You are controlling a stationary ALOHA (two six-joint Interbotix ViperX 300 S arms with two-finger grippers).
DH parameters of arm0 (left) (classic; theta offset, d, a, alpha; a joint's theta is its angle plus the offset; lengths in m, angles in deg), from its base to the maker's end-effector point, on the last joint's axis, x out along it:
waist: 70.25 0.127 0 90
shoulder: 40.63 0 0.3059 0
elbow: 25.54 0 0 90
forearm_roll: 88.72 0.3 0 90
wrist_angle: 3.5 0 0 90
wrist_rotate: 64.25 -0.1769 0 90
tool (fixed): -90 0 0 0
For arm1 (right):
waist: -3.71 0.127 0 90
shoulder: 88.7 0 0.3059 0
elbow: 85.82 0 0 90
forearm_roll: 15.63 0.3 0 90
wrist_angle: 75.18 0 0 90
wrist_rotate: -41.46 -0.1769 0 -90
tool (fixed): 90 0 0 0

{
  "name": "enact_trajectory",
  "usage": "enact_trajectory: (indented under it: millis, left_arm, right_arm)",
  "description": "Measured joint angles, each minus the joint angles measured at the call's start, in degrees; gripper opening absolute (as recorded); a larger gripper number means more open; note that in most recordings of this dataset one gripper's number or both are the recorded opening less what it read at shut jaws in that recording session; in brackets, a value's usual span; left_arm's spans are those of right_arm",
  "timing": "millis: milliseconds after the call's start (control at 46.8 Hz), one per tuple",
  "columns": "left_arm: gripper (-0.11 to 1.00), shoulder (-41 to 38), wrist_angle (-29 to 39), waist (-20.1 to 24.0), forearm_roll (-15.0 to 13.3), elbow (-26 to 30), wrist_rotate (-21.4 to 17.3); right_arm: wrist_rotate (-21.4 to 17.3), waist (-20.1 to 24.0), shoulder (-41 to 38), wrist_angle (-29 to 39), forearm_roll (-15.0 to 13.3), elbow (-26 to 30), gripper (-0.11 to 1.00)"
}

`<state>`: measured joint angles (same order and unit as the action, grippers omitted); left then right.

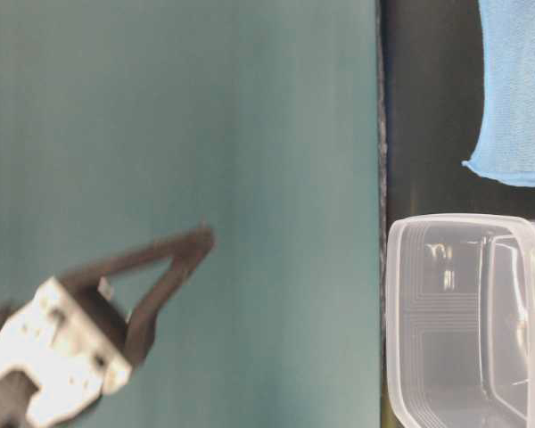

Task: Place the blue towel into the container with the left arm.
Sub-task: 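Swing the left gripper over the container toward the blue towel, then lower the open left gripper onto the towel and close on it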

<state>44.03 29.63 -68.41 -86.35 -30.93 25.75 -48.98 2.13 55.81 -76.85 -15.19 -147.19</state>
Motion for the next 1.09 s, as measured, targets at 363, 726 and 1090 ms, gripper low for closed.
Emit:
enact_trajectory:
  millis: [363,726,1090]
  left_arm:
    - [0.88,-19.2,12.0,0.5,0.0,17.4,-0.4]
    - [0.88,-31.6,12.0,0.4,0.1,25.1,-11.7]
    - [0.87,-39.5,7.5,0.4,0.1,25.5,-12.2]
  right_arm:
    - [-2.5,0.0,1.3,0.0,0.1,-0.7,0.74]
    - [-3.9,0.9,3.5,-1.1,0.1,-1.6,0.74]
    - [-4.0,0.9,6.9,-1.4,0.1,-1.7,0.74]
